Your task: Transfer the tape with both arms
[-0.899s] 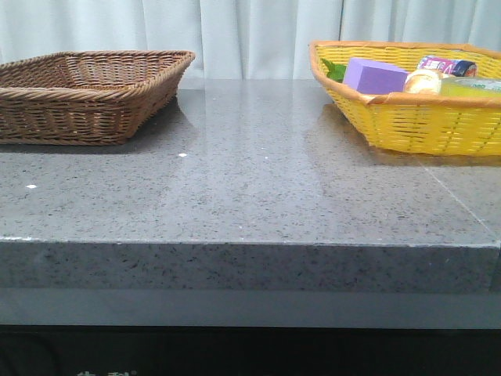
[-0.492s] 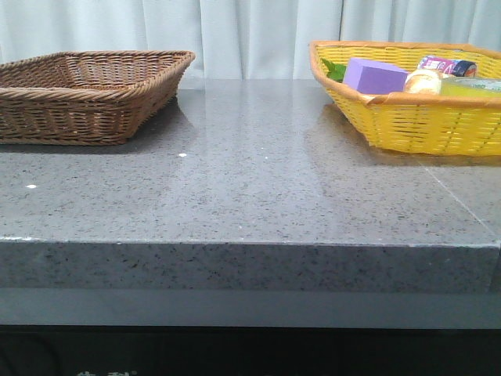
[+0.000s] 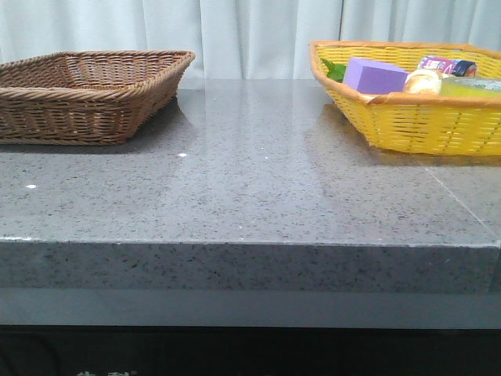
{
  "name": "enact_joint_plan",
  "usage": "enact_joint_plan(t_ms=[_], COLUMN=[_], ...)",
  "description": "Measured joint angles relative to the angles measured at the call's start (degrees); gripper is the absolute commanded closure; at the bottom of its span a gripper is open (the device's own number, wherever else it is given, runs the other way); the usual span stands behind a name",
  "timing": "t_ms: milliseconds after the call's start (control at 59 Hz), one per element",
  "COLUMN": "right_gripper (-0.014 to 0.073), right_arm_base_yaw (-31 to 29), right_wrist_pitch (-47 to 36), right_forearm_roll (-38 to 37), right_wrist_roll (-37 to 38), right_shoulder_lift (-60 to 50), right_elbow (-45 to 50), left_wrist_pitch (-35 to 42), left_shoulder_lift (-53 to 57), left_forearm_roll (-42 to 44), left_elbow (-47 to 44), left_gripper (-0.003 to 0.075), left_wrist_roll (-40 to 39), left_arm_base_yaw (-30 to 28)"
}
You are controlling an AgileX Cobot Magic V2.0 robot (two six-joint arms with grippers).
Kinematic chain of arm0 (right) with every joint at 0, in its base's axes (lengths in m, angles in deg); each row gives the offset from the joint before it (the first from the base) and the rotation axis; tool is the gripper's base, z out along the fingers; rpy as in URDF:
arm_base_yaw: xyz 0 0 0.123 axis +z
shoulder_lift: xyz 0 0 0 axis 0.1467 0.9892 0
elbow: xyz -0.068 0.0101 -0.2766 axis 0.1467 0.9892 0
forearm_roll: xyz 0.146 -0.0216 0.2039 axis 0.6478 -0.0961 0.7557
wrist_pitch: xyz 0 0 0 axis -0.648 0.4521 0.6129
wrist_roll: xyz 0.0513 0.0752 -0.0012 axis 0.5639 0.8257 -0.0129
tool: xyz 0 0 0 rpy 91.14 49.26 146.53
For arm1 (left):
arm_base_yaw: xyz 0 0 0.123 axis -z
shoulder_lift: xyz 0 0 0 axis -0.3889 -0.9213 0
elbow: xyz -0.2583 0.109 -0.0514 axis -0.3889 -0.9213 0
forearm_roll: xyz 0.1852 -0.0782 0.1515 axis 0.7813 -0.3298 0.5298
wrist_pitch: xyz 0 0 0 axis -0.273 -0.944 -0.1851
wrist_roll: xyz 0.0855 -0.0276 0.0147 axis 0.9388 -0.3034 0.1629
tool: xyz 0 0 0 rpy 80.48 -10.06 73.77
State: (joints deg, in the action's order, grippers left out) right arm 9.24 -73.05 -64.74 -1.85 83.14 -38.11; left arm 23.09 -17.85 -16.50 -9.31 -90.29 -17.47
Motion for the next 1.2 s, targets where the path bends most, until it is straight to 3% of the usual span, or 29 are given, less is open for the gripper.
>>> enact_joint_plan(t_ms=[187, 441, 814, 1204], right_gripper=[0.0662, 0.0662, 0.0662, 0.0662], right_arm_base_yaw=[0.0, 0.0, 0.0, 0.0], right_wrist_pitch=[1.1, 9.4, 29.3, 34.8], right_forearm_roll=[0.0, 0.0, 0.0, 0.0], right_wrist_roll=[0.0, 0.0, 0.0, 0.0], right_shoulder_lift=[0.0, 0.6, 19.7, 35.5], right_elbow=[-3.7, -18.3, -42.8, -45.6], left_wrist_pitch=[-1.4, -9.3, -28.7, -31.4], left_shoulder_lift=[0.0, -2.4, -20.9, -34.1], left_forearm_roll=[0.0, 0.0, 0.0, -0.3], left_elbow=[2.1, 18.8, 42.3, 44.0], left_gripper=[0.0740, 0.0740, 0.0740, 0.0740], left_wrist_roll=[0.0, 0.0, 0.0, 0.0], left_arm_base_yaw=[0.0, 0.0, 0.0, 0.0])
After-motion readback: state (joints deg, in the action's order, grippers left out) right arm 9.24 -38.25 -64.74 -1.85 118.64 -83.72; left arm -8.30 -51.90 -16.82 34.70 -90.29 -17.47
